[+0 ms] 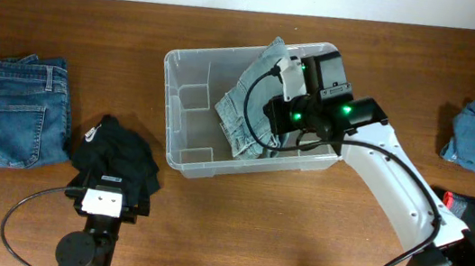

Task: Pack container
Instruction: 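Lower the light-blue jeans into the container's right half, then press and flatten the jeans inside the container with the right gripper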

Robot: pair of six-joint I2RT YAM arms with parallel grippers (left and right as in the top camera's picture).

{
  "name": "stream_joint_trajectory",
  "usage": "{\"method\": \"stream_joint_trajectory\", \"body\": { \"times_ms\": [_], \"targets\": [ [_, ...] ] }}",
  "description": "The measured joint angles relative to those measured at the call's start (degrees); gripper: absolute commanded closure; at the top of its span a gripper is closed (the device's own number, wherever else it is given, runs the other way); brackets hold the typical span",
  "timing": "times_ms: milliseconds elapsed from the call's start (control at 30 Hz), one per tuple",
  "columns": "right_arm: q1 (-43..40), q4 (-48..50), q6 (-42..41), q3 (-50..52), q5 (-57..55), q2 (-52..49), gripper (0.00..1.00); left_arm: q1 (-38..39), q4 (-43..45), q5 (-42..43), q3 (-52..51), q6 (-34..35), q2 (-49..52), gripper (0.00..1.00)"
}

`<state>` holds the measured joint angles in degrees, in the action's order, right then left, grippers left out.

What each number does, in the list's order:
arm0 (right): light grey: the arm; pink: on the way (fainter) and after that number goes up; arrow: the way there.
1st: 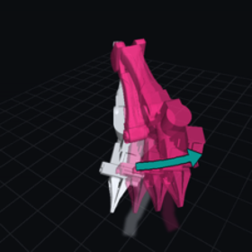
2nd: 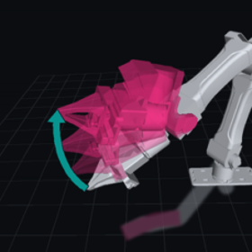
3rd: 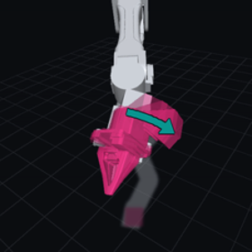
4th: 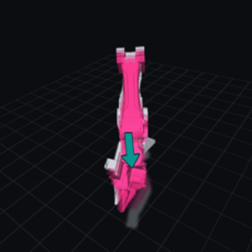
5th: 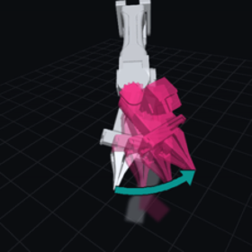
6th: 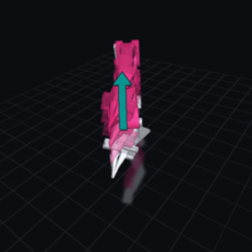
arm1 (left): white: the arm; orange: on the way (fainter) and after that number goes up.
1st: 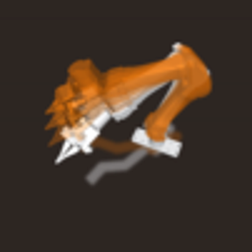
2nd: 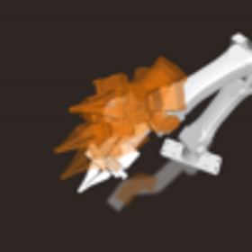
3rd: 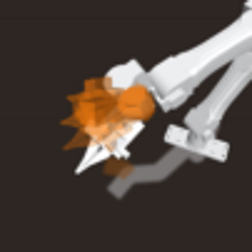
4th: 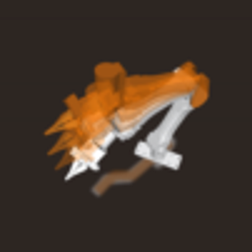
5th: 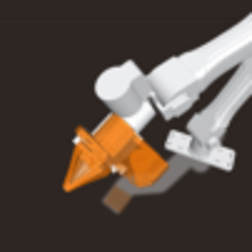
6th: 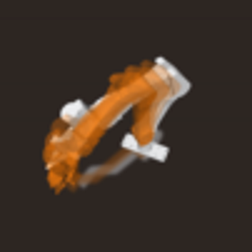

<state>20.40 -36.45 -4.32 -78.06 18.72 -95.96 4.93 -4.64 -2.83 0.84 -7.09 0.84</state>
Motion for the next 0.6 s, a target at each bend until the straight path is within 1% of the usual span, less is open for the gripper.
{"method": "stream_joint_trajectory", "body": {
  "times_ms": [200,300,367,600],
  "targets": [
    [-2.62,-2.19,-0.17,0.0,0.15,0.0,0.95,0.0,0.0,0.0,0.0,0.0,0.0,0.01],
    [-3.65,-3.1,-0.26,0.0,-0.83,0.0,0.71,0.0,0.0,0.0,0.0,0.0,0.0,0.01],
    [-3.89,-3.61,0.15,0.0,-1.55,0.0,0.67,0.0,0.0,0.0,0.0,0.0,0.0,0.01],
    [-3.93,-6.16,0.48,-0.02,-7.82,-0.11,0.67,0.0,0.0,0.0,0.0,0.0,0.0,0.01]
  ]
}}
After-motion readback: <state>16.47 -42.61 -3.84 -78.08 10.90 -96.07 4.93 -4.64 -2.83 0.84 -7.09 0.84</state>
